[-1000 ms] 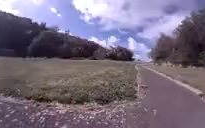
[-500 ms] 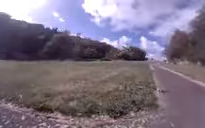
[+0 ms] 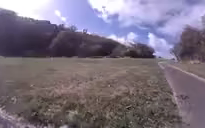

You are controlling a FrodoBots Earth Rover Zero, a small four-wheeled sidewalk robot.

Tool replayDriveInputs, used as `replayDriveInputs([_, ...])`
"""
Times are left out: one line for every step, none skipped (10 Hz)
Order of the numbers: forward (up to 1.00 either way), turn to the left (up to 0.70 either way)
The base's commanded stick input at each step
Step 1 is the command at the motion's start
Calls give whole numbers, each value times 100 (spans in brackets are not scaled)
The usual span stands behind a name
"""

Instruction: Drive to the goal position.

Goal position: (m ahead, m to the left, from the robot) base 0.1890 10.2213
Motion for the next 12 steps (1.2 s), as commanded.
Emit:
replayDriveInputs([-100,-39])
replayDriveInputs([-100,-39])
replayDriveInputs([-100,-39])
replayDriveInputs([-100,-39])
replayDriveInputs([-100,-40])
replayDriveInputs([-100,-40])
replayDriveInputs([-100,-39])
replayDriveInputs([-99,-39])
replayDriveInputs([0,-55])
replayDriveInputs([0,-14])
replayDriveInputs([0,0])
replayDriveInputs([0,0])
